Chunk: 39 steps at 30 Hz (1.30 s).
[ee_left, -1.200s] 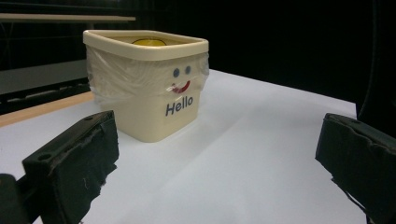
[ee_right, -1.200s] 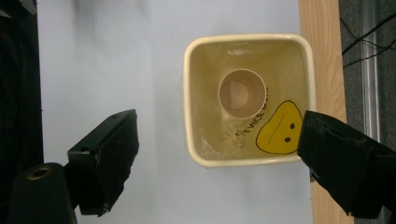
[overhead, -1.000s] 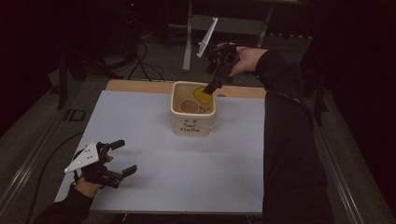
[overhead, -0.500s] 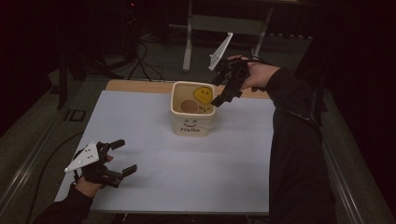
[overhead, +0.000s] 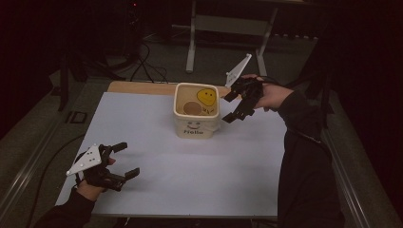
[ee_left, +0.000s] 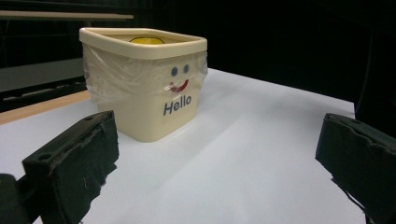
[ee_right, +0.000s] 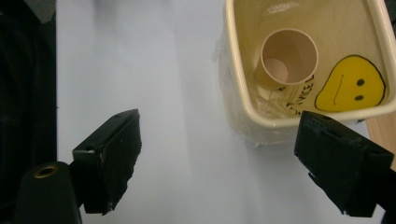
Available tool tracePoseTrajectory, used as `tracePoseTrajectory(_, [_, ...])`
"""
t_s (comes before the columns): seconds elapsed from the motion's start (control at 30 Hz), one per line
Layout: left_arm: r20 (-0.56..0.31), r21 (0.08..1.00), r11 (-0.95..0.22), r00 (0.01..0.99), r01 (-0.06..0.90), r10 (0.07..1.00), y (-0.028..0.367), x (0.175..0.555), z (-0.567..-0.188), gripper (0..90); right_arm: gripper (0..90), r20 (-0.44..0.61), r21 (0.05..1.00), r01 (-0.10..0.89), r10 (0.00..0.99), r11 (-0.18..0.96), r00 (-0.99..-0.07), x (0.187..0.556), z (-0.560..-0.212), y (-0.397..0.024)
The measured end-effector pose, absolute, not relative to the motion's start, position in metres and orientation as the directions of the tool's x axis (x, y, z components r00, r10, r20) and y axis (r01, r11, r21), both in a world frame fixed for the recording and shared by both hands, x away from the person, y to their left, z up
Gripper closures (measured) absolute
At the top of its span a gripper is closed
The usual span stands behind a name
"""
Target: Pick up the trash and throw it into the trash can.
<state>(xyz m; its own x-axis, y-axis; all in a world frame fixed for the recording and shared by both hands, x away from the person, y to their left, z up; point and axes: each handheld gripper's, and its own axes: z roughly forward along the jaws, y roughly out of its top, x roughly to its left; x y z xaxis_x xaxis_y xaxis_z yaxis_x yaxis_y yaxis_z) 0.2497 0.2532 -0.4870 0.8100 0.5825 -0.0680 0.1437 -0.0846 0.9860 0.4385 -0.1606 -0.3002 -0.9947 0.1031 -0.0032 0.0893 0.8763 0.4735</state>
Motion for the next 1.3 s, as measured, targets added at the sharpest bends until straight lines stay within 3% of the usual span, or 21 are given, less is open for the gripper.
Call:
tracePoseTrajectory(0.8, [-0.064,0.986,-0.089,0.81,0.143,0.583,0.253,0.249,-0.487,0.6,16.2,0.076,0.527,0.134,0.111,0.839,-0.991,0.403,-0.379,-0.193])
tracePoseTrajectory(1.3, [-0.063,0.986,-0.09,0.81,0.142,0.583,0.252,0.25,-0.487,0.6,16.3,0.105,0.605,0.217,0.194,0.766,-0.975,0.37,-0.423,-0.224])
